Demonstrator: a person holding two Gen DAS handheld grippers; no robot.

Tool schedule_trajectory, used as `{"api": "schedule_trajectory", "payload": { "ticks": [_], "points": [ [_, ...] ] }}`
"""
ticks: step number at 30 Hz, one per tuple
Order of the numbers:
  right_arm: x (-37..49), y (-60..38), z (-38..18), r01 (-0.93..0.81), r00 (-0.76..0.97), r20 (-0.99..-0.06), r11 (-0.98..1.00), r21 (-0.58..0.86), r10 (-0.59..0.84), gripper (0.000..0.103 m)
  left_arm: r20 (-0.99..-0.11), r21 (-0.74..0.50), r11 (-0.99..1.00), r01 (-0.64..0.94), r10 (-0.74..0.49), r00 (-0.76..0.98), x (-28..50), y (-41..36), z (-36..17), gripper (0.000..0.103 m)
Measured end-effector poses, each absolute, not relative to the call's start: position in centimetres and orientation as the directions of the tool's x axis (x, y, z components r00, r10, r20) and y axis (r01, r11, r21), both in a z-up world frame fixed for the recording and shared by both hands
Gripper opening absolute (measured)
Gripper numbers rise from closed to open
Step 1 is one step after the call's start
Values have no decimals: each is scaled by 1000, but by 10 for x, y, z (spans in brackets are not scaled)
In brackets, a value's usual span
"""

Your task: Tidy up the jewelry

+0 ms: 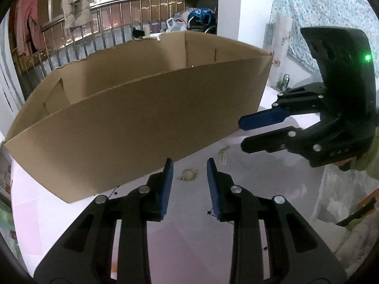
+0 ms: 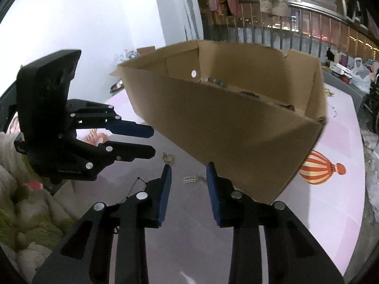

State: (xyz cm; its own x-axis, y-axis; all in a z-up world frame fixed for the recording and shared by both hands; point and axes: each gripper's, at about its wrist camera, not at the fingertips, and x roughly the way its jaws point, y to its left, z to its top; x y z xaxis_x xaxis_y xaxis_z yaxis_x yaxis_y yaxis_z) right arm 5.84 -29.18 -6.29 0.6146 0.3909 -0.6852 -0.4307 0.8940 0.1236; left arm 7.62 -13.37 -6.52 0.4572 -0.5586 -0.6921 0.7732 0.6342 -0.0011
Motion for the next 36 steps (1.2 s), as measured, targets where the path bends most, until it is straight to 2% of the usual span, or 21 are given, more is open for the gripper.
{"api": "schedule_trajectory", "payload": {
  "ticks": [6,15,22,36],
  "points": [
    [67,-292,-72,-434,582,-714,891,132,390,23,-708,19,636,771,-536,459,81,-137,-73,23],
    [74,-293,-73,-445,571,-717,885,139,400,23,-727,21,639,769,-518,451,83,-134,-81,22],
    [77,-292,-75,-445,571,-717,884,139,400,23,-747,27,634,773,-501,437,87,-143,-87,16],
    [74,-295,-76,-428,580,-709,891,153,401,23,-758,16,619,785,-505,414,91,-147,-87,13]
  ]
}}
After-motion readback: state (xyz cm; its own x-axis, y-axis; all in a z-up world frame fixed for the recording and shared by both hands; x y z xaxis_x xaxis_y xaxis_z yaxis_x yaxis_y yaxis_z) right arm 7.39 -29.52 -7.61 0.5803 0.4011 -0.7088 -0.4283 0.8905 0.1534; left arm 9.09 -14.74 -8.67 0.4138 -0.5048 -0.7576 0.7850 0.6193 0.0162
